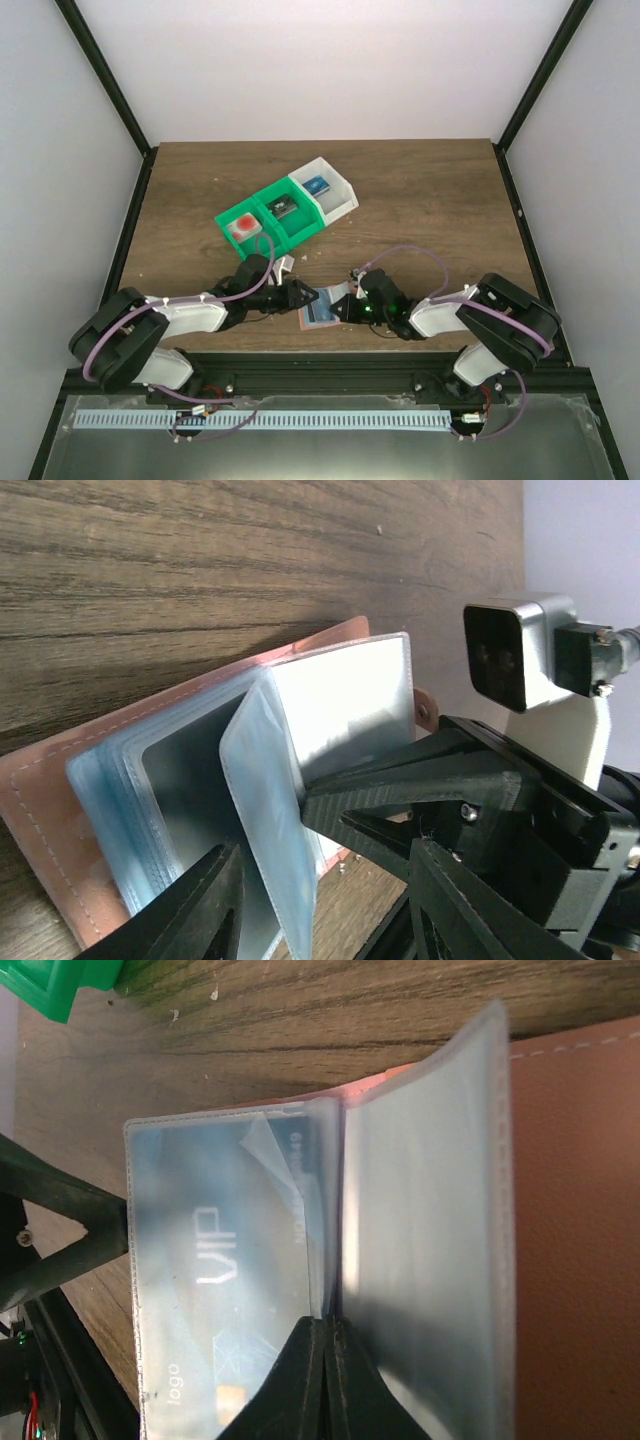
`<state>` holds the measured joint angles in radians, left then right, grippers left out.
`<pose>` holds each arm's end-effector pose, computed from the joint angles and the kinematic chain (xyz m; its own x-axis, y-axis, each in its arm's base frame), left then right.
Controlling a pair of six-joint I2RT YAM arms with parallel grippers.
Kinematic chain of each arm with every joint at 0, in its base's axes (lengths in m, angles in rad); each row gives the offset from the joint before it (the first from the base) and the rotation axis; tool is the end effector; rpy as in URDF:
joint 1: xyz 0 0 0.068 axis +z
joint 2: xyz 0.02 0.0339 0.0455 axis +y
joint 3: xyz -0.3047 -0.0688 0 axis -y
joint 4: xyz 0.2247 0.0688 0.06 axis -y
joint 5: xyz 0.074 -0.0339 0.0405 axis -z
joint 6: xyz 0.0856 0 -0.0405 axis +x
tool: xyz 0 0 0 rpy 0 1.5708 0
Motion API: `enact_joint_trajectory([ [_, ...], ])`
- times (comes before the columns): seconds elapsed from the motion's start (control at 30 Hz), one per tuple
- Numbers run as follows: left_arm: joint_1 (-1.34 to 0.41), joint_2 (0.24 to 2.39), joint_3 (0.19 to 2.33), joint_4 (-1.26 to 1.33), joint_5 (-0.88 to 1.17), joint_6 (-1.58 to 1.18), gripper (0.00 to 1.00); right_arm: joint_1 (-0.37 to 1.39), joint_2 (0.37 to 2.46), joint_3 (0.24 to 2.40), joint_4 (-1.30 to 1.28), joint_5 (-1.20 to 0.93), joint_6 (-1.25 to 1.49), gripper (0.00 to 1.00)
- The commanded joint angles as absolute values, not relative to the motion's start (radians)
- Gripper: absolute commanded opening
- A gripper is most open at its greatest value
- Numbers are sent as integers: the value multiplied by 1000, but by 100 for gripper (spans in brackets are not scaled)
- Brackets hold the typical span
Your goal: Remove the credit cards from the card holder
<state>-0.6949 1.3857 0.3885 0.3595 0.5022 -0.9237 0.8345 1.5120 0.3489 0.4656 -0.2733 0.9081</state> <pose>0.1703 -0.1956 0.1681 -0.9605 -0.1098 -0.2557 0.1526 0.5607 -0.8138 0.1616 0.2127 0.1347 -0.9373 0.0961 -0.3349 -0.1844 0.6787 0.7109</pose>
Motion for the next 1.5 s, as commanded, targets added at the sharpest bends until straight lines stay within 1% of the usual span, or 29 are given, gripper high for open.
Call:
enact_joint_trajectory([
  [0.0,-698,1418,397,427,519,-932,48,833,1522,329,438,-282,916,1],
  [0.17,-699,1454,406,480,552,-957,47,833,1520,321,462,-302,921,1],
  [0.3,-703,1477,419,504,586,-974,46,859,1535,305,543,-344,963,0],
  [0.43,-719,1483,423,522,592,-992,46,884,1532,310,534,-331,973,5],
  [0.6,-744,1507,432,573,619,-1040,46,882,1441,306,428,-256,947,17],
  [0.77,-789,1558,493,572,616,-1046,46,882,1307,273,362,-193,934,19],
  [0.9,-816,1606,543,571,623,-1048,46,882,1186,260,250,-157,922,20],
  [1.0,-820,1619,562,565,621,-1042,46,882,1063,243,162,-128,907,22],
  [1.17,-807,1600,578,432,549,-957,47,882,935,285,-3,-55,859,23],
  [1.3,-786,1568,535,430,534,-952,48,883,915,322,-23,-57,841,23],
  [1.47,-786,1544,503,409,524,-949,48,882,985,335,28,-74,831,22],
])
